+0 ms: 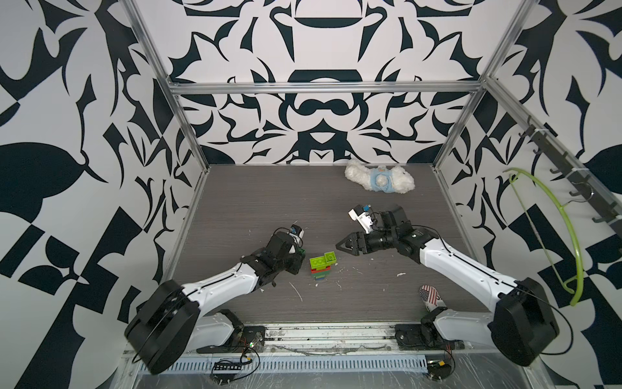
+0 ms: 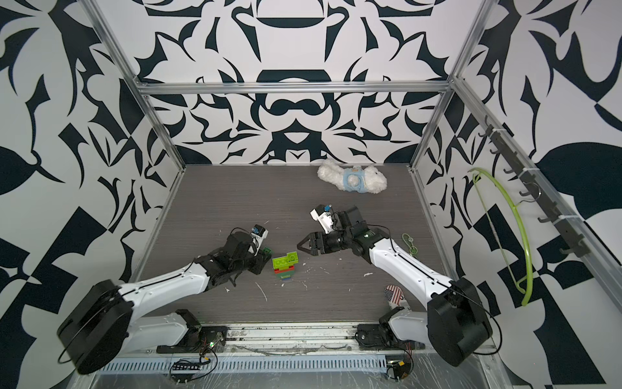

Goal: Assemble a carrot with lego
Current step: Pick up the lego brick from the center of the board, then assemble the lego brick with the lego brick.

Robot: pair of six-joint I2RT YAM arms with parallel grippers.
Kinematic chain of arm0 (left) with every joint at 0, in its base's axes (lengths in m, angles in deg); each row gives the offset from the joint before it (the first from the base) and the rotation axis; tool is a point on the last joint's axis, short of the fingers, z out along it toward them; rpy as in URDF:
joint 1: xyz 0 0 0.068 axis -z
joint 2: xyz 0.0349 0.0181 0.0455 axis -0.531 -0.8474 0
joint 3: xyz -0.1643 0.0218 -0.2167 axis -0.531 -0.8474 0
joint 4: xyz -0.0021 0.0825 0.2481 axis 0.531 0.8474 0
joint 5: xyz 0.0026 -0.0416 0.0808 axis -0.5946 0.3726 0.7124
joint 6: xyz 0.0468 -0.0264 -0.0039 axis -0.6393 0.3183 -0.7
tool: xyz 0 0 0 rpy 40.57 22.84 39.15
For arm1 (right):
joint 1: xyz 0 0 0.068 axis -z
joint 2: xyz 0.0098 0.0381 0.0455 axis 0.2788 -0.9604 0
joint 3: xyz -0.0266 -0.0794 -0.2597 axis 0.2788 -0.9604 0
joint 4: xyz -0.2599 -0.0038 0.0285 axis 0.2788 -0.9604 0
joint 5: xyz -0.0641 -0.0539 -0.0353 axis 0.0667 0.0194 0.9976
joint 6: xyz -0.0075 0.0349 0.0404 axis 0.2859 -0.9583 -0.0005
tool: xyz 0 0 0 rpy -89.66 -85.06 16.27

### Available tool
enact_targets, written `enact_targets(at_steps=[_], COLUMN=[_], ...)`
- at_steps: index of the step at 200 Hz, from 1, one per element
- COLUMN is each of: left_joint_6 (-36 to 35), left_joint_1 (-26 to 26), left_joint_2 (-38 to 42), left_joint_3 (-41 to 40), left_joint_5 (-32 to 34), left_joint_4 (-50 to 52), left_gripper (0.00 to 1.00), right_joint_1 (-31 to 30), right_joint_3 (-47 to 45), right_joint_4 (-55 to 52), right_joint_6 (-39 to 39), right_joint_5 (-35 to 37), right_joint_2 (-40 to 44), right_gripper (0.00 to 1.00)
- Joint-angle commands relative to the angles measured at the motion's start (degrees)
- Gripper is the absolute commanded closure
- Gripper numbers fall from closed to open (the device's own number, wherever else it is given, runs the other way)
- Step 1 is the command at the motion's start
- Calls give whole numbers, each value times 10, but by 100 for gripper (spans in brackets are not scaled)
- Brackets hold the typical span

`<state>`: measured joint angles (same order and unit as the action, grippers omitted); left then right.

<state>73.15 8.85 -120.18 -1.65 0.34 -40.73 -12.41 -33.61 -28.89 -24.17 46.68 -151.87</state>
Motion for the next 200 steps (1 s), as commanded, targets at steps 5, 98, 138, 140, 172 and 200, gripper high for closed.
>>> enact_targets(at_steps=[5, 98, 138, 140, 172, 200], left_joint_6=[-28, -351, -365, -366, -369, -382], left_joint_1=[-5, -5, -5, -5, -5, -5], left_joint_2=[94, 129, 80, 80, 73, 45], left_joint_3=[46, 188, 211, 211, 206, 217], left_joint_5=[-6, -193, -219, -220, -255, -272], left_joint_4=[89, 396, 408, 407, 380, 369], left_gripper=[100, 100, 100, 100, 100, 100], right_joint_1=[-4, -41, -57, -57, -59, -61], right_joint_3=[10, 28, 28, 28, 24, 25], right_joint_4=[2, -8, 13, 14, 26, 28], right_joint_6=[-5, 4, -7, -7, -14, -17], right_joint_5=[-22, -31, -37, -36, -38, -35], right_joint_2=[3, -54, -69, -69, -76, -77], right_gripper=[26, 28, 35, 36, 40, 41])
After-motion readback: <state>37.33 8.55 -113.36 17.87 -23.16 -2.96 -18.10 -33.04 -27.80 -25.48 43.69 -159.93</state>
